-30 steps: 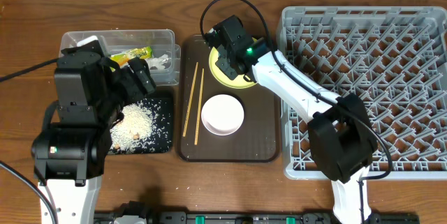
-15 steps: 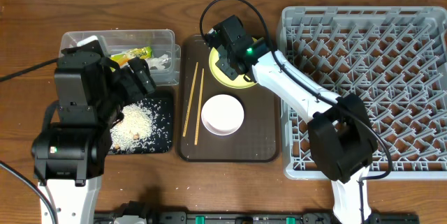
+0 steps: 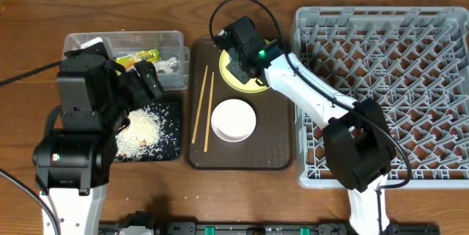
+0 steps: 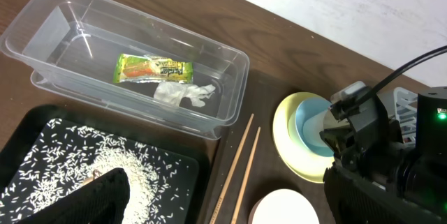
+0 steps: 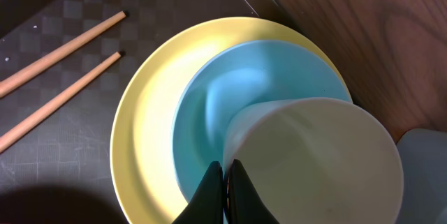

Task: Sort waste into correct bins and load items into the dishwasher rack
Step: 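Lift the white cup and carry it over the rack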

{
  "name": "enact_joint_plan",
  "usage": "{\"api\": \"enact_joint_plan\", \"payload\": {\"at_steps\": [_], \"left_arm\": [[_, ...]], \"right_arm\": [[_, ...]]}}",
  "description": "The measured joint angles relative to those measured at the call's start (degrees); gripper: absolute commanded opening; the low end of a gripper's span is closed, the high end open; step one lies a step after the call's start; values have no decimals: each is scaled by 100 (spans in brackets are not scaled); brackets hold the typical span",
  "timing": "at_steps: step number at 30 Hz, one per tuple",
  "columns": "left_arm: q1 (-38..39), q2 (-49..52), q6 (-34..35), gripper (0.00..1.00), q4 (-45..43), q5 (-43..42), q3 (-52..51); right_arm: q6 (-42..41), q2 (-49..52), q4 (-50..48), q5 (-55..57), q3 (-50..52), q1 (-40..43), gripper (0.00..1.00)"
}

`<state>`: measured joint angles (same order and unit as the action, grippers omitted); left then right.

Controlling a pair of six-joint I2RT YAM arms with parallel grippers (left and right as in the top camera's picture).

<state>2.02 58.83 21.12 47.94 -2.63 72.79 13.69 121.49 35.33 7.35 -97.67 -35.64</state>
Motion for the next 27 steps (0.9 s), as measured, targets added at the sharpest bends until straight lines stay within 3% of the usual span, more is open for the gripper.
{"api": "enact_joint_plan", "payload": {"at_steps": [9, 16, 22, 27], "left_arm": [[0, 0, 0, 91, 0, 0, 0], [0, 0, 0, 91, 2, 0, 0], [0, 0, 0, 91, 0, 0, 0], [0, 2, -2, 91, 4, 0, 0]], "right_arm": [[-129, -210, 74, -50, 15, 0, 1], [-511, -1810, 391, -544, 72, 2, 1], [-846, -3353, 1362, -1469, 22, 341, 1], [-964, -3963, 2588, -2485, 22, 957, 1]]}}
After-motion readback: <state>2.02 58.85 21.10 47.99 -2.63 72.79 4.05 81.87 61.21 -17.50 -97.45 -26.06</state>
